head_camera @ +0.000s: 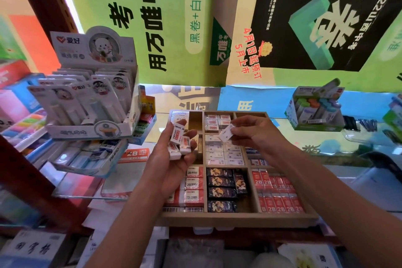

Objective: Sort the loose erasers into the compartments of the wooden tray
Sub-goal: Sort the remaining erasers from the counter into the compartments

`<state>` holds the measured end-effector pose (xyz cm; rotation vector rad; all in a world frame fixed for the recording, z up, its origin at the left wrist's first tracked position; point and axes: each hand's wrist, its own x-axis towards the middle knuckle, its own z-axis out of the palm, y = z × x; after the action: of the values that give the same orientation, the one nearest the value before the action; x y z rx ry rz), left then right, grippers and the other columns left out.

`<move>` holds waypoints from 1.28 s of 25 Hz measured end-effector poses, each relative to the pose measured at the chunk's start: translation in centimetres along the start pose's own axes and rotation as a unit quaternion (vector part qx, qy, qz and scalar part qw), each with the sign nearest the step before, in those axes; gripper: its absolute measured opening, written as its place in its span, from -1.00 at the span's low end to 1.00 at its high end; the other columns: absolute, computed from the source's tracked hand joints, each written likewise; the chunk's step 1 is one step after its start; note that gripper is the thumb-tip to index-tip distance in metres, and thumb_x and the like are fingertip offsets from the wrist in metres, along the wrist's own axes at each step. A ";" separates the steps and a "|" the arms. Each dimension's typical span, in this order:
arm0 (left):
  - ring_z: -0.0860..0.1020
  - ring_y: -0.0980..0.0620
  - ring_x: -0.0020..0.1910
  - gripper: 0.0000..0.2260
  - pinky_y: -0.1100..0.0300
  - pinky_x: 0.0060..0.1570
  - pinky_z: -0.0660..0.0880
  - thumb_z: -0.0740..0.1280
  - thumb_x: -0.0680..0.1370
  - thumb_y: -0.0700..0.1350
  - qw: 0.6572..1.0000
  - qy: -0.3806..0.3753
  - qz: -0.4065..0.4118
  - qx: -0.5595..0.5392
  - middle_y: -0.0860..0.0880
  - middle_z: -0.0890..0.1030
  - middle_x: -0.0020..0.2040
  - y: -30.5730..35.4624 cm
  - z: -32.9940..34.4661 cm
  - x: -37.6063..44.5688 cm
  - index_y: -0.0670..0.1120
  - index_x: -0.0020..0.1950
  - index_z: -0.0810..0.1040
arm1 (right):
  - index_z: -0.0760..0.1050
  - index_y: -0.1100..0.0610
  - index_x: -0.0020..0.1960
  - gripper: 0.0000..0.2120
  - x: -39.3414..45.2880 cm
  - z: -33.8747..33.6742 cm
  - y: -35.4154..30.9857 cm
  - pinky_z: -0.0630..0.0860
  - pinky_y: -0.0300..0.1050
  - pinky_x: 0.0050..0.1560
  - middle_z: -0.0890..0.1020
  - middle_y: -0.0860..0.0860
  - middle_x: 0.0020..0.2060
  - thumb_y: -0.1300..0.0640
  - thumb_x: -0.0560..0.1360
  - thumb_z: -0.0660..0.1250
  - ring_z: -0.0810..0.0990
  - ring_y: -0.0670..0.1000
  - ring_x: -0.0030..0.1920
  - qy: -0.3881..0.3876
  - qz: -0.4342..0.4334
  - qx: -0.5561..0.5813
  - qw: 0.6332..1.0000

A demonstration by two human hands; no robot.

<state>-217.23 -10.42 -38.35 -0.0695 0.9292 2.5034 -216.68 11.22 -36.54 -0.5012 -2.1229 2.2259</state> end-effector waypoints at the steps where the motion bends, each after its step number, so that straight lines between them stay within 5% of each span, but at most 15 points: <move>1: 0.53 0.05 -0.28 -0.72 0.30 -0.50 0.42 0.26 0.57 0.08 1.000 -0.001 0.001 0.000 -0.11 0.63 -0.10 0.0 0.0 0.0 -0.06 0.17 0.53 | 0.59 0.23 -0.01 -0.86 -0.2 0.3 0.1 0.65 -0.12 -0.20 0.71 0.19 -0.08 0.38 0.46 0.43 0.72 0.12 -0.17 0.006 0.014 -0.005 1.000; 4: 0.53 0.05 -0.28 -0.71 0.31 -0.48 0.43 0.27 0.56 0.09 1.000 0.003 -0.004 0.001 -0.10 0.63 -0.09 0.0 -0.1 0.1 -0.06 0.17 0.53 | 0.57 0.23 -0.02 -0.85 -1.0 1.9 0.5 0.65 -0.15 -0.25 0.70 0.18 -0.11 0.34 0.44 0.46 0.73 0.10 -0.20 0.006 0.035 -0.050 0.998; 6: 0.53 0.05 -0.28 -0.72 0.31 -0.48 0.43 0.26 0.57 0.09 1.000 0.005 -0.003 0.004 -0.10 0.63 -0.10 0.0 0.0 0.1 -0.06 0.16 0.53 | 0.57 0.13 -0.05 -0.88 -1.0 2.7 1.2 0.61 -0.19 -0.26 0.68 0.06 -0.14 0.20 0.46 0.49 0.70 0.02 -0.21 0.017 -0.041 -0.231 0.972; 10: 0.53 0.04 -0.27 -0.72 0.30 -0.48 0.44 0.25 0.59 0.09 1.000 0.004 -0.003 0.002 -0.11 0.64 -0.10 0.0 -0.1 0.0 -0.07 0.16 0.52 | 0.58 0.01 -0.02 -0.84 -0.6 3.1 1.7 0.38 -0.22 -0.21 0.63 -0.08 -0.12 -0.07 0.52 0.39 0.51 -0.11 -0.13 0.043 -0.206 -0.564 0.799; 12: 0.54 0.04 -0.27 -0.72 0.31 -0.48 0.44 0.24 0.60 0.09 1.000 0.005 -0.005 0.002 -0.11 0.64 -0.10 0.0 0.0 -0.1 -0.07 0.16 0.52 | 0.58 0.00 0.00 -0.83 -0.4 2.6 2.0 0.35 -0.16 -0.14 0.64 -0.07 -0.07 -0.08 0.54 0.35 0.44 -0.09 -0.07 0.040 -0.254 -0.590 0.766; 17: 0.55 0.04 -0.29 -0.72 0.31 -0.48 0.44 0.25 0.59 0.09 1.000 0.012 -0.005 0.006 -0.11 0.64 -0.12 0.0 0.0 0.0 -0.07 0.15 0.54 | 0.53 -0.05 0.23 -0.69 -0.7 1.4 1.4 0.42 -0.15 0.03 0.56 -0.12 0.09 0.04 0.48 0.39 0.48 -0.08 0.10 -0.103 -0.271 -0.573 0.766; 22: 0.55 0.04 -0.27 -0.72 0.31 -0.48 0.45 0.25 0.59 0.09 1.000 0.009 -0.006 0.007 -0.11 0.64 -0.10 0.0 -0.1 0.1 -0.06 0.17 0.53 | 0.57 -0.01 0.19 -0.71 -0.5 2.2 1.8 0.30 -0.19 -0.10 0.62 -0.08 0.04 -0.11 0.53 0.35 0.43 -0.12 -0.02 -0.070 -0.279 -0.606 0.742; 29: 0.55 0.05 -0.27 -0.71 0.30 -0.47 0.45 0.25 0.58 0.09 1.000 0.007 0.000 0.006 -0.11 0.64 -0.10 -0.2 -0.3 0.2 -0.06 0.18 0.54 | 0.53 -0.03 0.10 -0.75 -0.2 2.6 2.6 0.19 -0.36 -0.28 0.47 -0.18 -0.15 -0.12 0.50 0.40 0.42 -0.14 -0.13 -0.028 -0.285 -0.572 0.769; 32: 0.55 0.05 -0.28 -0.72 0.31 -0.48 0.45 0.24 0.60 0.10 1.000 0.014 -0.001 0.007 -0.11 0.64 -0.10 -0.1 -0.2 0.1 -0.07 0.16 0.54 | 0.57 -0.05 0.03 -0.80 0.1 2.2 2.5 0.32 -0.28 -0.25 0.55 -0.17 -0.15 -0.14 0.50 0.39 0.49 -0.14 -0.16 -0.042 -0.279 -0.569 0.772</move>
<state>-217.29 -10.40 -38.57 -0.1024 0.9576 2.4992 -216.79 8.94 -38.94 0.2640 -2.9100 0.4973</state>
